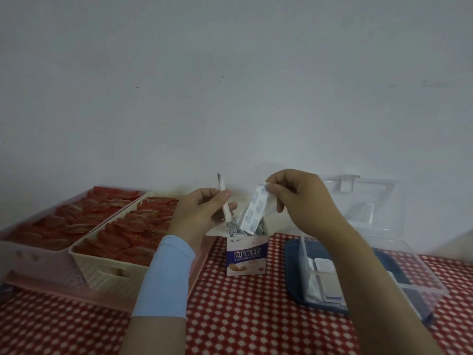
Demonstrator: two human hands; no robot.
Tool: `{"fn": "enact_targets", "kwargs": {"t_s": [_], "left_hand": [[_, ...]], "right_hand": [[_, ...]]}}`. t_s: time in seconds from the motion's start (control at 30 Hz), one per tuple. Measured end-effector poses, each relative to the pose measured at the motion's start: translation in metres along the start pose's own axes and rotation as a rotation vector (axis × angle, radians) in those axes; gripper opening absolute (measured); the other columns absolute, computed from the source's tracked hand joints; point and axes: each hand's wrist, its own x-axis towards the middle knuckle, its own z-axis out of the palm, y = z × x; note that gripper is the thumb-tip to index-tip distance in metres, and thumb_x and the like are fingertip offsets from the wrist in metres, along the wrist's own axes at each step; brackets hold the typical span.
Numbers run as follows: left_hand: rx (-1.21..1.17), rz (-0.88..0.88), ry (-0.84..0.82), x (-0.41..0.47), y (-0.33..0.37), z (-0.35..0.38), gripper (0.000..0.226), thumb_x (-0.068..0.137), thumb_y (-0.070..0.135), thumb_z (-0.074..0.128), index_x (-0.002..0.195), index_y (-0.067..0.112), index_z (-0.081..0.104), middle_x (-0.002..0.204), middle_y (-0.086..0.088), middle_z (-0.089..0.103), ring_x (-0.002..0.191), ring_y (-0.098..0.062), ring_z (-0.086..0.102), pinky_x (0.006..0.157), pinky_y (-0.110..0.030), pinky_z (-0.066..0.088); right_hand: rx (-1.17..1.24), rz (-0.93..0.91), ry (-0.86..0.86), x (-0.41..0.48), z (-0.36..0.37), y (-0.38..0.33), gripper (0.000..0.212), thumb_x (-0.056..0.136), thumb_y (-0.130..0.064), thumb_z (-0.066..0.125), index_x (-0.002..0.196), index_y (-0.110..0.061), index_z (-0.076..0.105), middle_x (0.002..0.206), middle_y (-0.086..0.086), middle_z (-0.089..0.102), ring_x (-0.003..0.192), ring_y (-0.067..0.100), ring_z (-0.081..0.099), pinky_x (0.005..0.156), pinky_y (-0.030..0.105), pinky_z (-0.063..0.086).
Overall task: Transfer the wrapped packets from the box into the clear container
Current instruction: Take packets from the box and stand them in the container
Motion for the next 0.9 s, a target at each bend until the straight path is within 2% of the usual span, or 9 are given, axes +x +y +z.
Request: {"fn": "enact_targets", "kwargs": {"t_s": [0.1, 0.2, 0.37, 0.47, 0.53, 0.63, 0.73, 0.8, 0.9], "left_hand": [[-0.129, -0.117, -0.224, -0.006, 0.002, 0.006, 0.040, 0.079, 0.021, 0.069, 0.110, -0.005, 0.063, 0.098, -0.014, 0.072, 0.076, -0.019, 0.072, 0.060, -0.028, 0.057], [-0.157, -0.198, -0.398, -0.012, 0.000, 0.016, 0.038, 0.083, 0.021, 0.063, 0.112, -0.003, 0.061, 0.097, -0.018, 0.072, 0.082, -0.025, 0.072, 0.066, -0.035, 0.061], [-0.255, -0.241, -0.464, -0.018, -0.006, 0.029, 0.041, 0.084, 0.022, 0.059, 0.118, -0.001, 0.062, 0.105, -0.016, 0.074, 0.093, -0.028, 0.074, 0.076, -0.038, 0.062], [-0.270, -0.227, -0.474, -0.020, -0.009, 0.033, 0.037, 0.085, 0.023, 0.057, 0.116, 0.003, 0.065, 0.112, -0.018, 0.073, 0.100, -0.028, 0.072, 0.085, -0.041, 0.058], [-0.272, -0.231, -0.464, -0.021, -0.010, 0.035, 0.037, 0.085, 0.024, 0.058, 0.115, 0.005, 0.066, 0.112, -0.017, 0.072, 0.099, -0.026, 0.072, 0.081, -0.040, 0.061], [-0.299, -0.280, -0.431, -0.020, -0.012, 0.038, 0.041, 0.087, 0.027, 0.060, 0.121, 0.006, 0.065, 0.112, -0.015, 0.071, 0.093, -0.024, 0.073, 0.067, -0.033, 0.062], [-0.273, -0.268, -0.441, -0.019, -0.015, 0.042, 0.045, 0.090, 0.028, 0.061, 0.126, 0.002, 0.062, 0.115, -0.017, 0.070, 0.097, -0.027, 0.070, 0.077, -0.037, 0.062], [-0.274, -0.248, -0.463, -0.021, -0.016, 0.048, 0.043, 0.087, 0.028, 0.060, 0.120, 0.002, 0.064, 0.111, -0.017, 0.071, 0.093, -0.027, 0.072, 0.083, -0.039, 0.059], [-0.271, -0.252, -0.516, -0.027, -0.018, 0.061, 0.034, 0.083, 0.029, 0.061, 0.107, 0.008, 0.073, 0.098, -0.015, 0.073, 0.086, -0.027, 0.074, 0.074, -0.037, 0.060]], "right_hand": [[0.076, -0.034, -0.082, -0.004, -0.006, -0.006, 0.015, 0.097, -0.014, 0.063, 0.086, -0.018, 0.072, 0.057, -0.008, 0.063, 0.048, 0.000, 0.050, 0.050, 0.010, 0.040], [0.069, -0.083, -0.104, -0.006, -0.001, -0.007, 0.015, 0.097, -0.012, 0.063, 0.087, -0.017, 0.072, 0.064, -0.014, 0.066, 0.055, 0.000, 0.054, 0.056, 0.012, 0.045], [0.093, -0.096, -0.049, -0.008, 0.004, -0.007, 0.014, 0.097, -0.010, 0.061, 0.088, -0.015, 0.071, 0.073, -0.008, 0.069, 0.063, -0.001, 0.063, 0.058, 0.013, 0.049], [0.110, -0.042, -0.028, -0.011, 0.008, -0.007, 0.012, 0.097, -0.017, 0.062, 0.090, -0.022, 0.071, 0.073, -0.009, 0.067, 0.062, 0.014, 0.070, 0.055, 0.034, 0.061], [0.055, -0.039, -0.001, -0.012, 0.011, -0.003, 0.008, 0.096, -0.027, 0.064, 0.097, -0.032, 0.070, 0.086, -0.013, 0.067, 0.070, 0.016, 0.071, 0.062, 0.042, 0.062], [-0.024, -0.099, 0.017, -0.016, 0.002, -0.002, 0.016, 0.092, -0.036, 0.068, 0.107, -0.040, 0.064, 0.111, -0.025, 0.059, 0.098, 0.003, 0.064, 0.079, 0.031, 0.057], [-0.019, -0.104, -0.122, -0.028, -0.020, -0.009, 0.023, 0.075, -0.038, 0.082, 0.081, -0.031, 0.062, 0.130, -0.028, 0.053, 0.118, -0.007, 0.052, 0.090, 0.021, 0.043], [-0.108, -0.082, -0.258, -0.036, -0.033, -0.011, 0.042, 0.057, -0.041, 0.093, 0.076, -0.029, 0.058, 0.138, -0.031, 0.046, 0.124, -0.011, 0.046, 0.095, 0.018, 0.039], [-0.233, -0.147, -0.289, -0.042, -0.040, -0.004, 0.050, 0.050, -0.039, 0.096, 0.073, -0.028, 0.054, 0.132, -0.028, 0.050, 0.117, -0.009, 0.052, 0.092, 0.016, 0.045]]}}
